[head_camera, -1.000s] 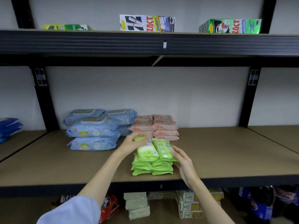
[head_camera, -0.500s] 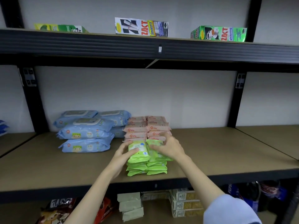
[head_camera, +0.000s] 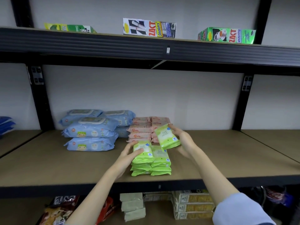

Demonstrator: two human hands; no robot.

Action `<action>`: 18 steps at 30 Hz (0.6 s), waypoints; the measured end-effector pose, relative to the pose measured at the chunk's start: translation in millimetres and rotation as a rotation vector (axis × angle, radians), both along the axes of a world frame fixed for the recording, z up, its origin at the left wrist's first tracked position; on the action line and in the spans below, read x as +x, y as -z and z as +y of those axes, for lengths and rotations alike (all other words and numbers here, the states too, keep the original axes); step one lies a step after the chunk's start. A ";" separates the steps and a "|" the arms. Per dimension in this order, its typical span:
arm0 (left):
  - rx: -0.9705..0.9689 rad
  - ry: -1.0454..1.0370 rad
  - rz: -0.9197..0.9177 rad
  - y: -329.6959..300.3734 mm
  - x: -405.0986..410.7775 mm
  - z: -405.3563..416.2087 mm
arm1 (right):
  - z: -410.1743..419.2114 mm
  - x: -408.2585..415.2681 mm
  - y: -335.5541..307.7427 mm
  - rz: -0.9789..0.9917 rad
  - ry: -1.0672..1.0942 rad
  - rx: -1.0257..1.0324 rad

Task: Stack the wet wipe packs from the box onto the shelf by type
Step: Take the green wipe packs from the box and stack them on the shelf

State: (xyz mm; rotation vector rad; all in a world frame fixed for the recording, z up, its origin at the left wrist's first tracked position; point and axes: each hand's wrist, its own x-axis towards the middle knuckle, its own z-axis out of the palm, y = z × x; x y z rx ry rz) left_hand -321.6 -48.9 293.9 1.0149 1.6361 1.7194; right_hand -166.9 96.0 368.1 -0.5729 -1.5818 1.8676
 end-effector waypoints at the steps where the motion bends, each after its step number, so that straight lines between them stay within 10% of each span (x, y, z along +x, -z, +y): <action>1: -0.007 0.003 0.004 0.5 -0.6 0.0 | -2.4 -1.4 6.6 -0.074 0.035 0.112; 5: -0.040 0.020 0.033 -5.0 1.7 -0.8 | -8.4 -6.1 32.4 -0.300 0.006 0.418; 18: -0.164 0.070 0.080 -17.6 6.7 6.5 | -19.6 -6.3 44.9 -0.326 -0.083 0.404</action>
